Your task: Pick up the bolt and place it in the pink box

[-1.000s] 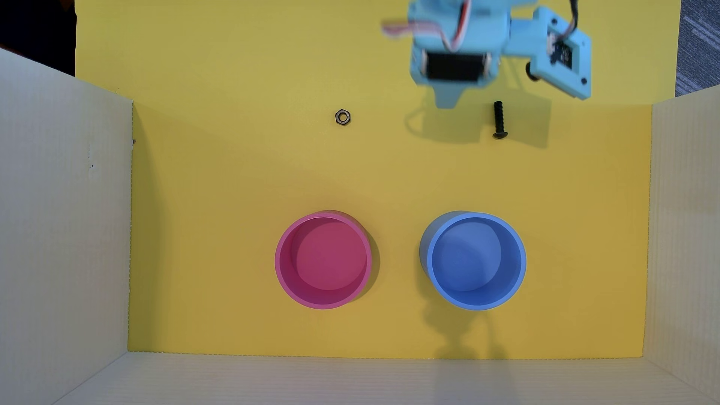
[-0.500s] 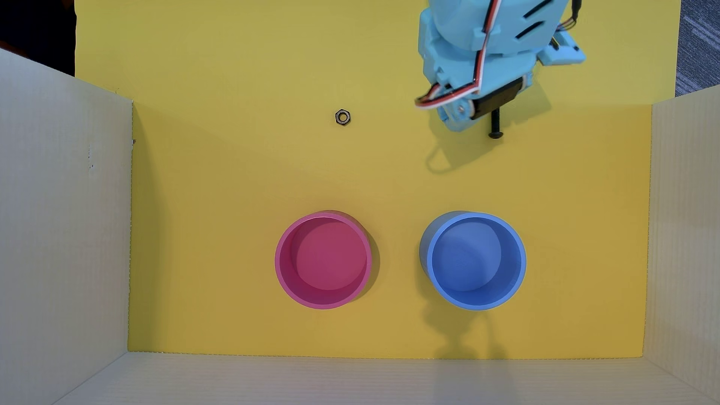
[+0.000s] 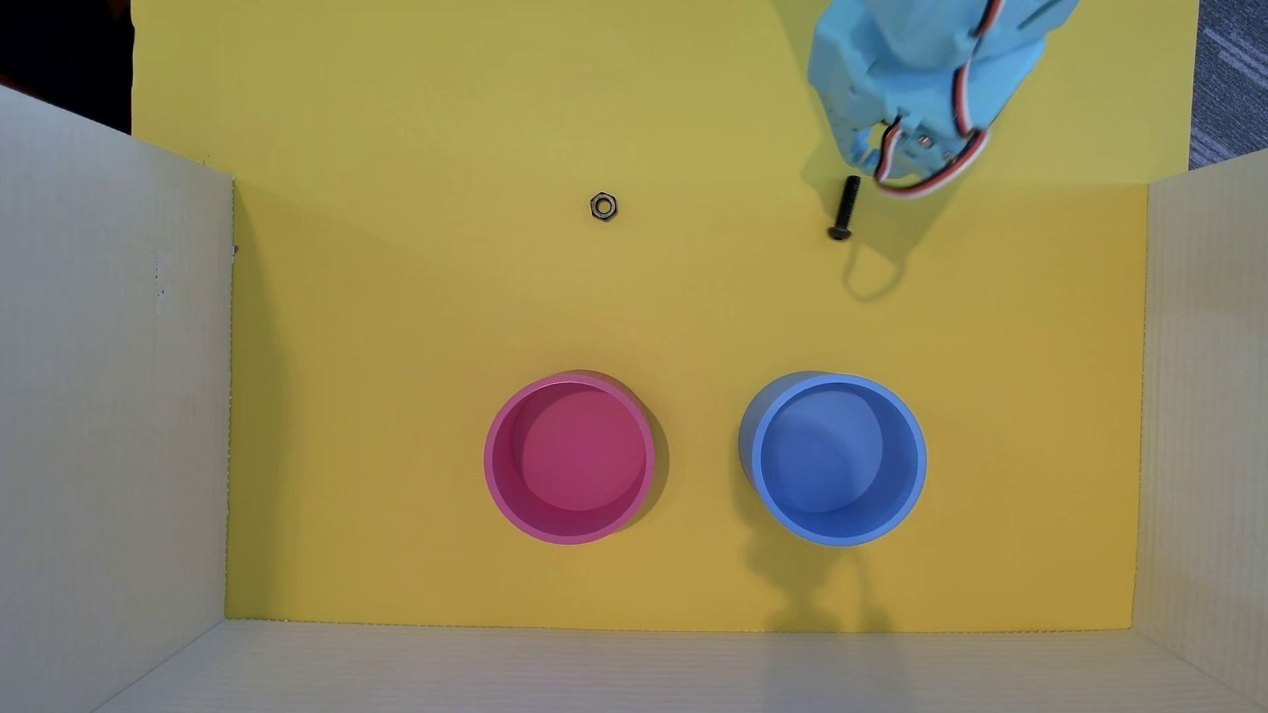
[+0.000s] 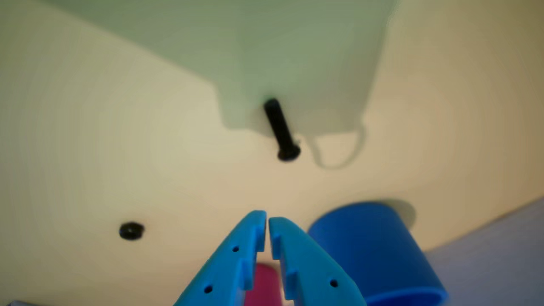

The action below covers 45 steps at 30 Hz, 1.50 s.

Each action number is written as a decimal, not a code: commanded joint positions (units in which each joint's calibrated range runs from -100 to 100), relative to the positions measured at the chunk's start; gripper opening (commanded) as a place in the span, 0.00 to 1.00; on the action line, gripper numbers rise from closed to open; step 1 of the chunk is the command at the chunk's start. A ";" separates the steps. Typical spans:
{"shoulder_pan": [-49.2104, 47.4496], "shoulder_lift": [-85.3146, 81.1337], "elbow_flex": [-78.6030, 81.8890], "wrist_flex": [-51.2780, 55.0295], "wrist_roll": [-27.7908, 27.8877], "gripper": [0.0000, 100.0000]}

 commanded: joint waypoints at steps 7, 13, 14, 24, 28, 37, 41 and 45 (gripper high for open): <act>0.57 6.23 -2.50 -0.66 -0.14 0.23; 5.05 6.40 -1.69 -0.66 0.28 0.24; 5.94 6.40 -1.60 -0.66 0.33 0.24; 7.85 5.81 4.10 -0.66 -7.17 0.24; 8.00 5.73 4.10 -0.66 -10.25 0.24; 8.51 5.73 3.65 -0.23 -16.40 0.24; 8.51 5.73 3.56 0.03 -18.48 0.24; 8.59 5.73 4.73 0.72 -19.31 0.24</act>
